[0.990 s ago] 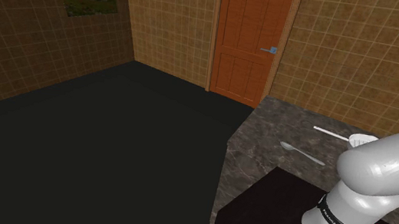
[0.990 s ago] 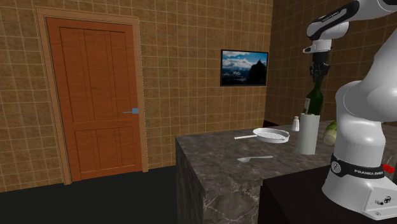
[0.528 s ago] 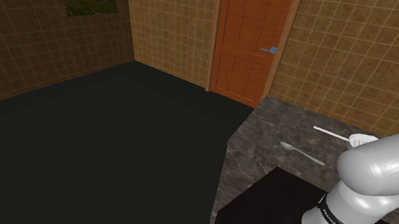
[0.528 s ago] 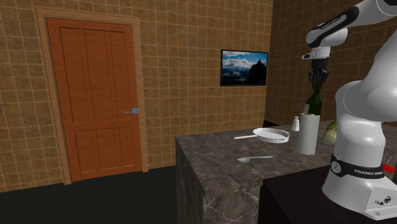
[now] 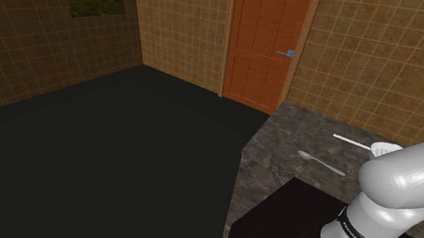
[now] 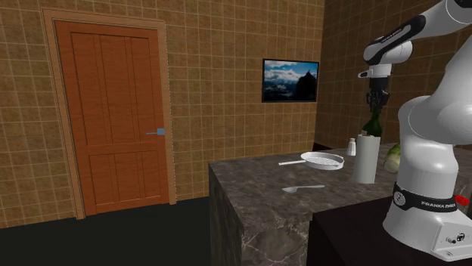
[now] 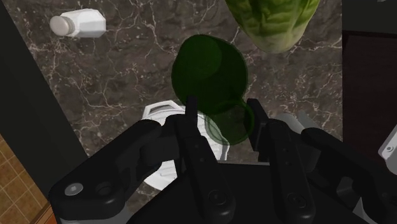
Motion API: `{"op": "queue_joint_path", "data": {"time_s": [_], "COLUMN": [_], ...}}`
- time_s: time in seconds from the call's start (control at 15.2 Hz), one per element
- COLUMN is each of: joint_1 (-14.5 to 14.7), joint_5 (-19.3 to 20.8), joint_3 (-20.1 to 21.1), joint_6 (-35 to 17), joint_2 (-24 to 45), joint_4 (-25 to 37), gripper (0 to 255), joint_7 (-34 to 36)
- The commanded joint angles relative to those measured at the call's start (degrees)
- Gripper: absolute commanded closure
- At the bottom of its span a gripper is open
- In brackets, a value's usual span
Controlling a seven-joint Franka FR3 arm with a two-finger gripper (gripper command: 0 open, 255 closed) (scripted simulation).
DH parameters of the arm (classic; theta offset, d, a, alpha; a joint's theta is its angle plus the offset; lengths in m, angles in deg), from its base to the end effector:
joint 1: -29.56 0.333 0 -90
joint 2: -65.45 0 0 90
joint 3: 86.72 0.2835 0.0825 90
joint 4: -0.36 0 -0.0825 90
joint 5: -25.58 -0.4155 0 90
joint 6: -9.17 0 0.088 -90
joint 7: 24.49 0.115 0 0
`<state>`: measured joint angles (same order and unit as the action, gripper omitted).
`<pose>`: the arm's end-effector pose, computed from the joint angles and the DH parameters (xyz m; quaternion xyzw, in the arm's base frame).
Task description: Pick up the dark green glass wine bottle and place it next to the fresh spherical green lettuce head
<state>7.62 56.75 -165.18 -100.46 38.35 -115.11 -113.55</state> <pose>-0.1793 -0.5427 0.4260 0.9995 0.0011 -0.0269 0.0189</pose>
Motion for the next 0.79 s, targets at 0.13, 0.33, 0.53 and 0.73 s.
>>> {"op": "queue_joint_path", "data": {"time_s": [0.13,0.33,0.53,0.73], "joint_1": [0.1,0.1,0.1,0.1], "joint_5": [0.0,0.0,0.0,0.0], "joint_3": [-0.1,-0.1,-0.1,-0.1], "joint_6": [-0.2,-0.2,-0.2,-0.2], "joint_2": [0.0,0.0,0.0,0.0], "joint_4": [-0.1,-0.1,-0.1,-0.1], "gripper": [255,255,0,0], "joint_7": [0.1,0.1,0.1,0.1]}}
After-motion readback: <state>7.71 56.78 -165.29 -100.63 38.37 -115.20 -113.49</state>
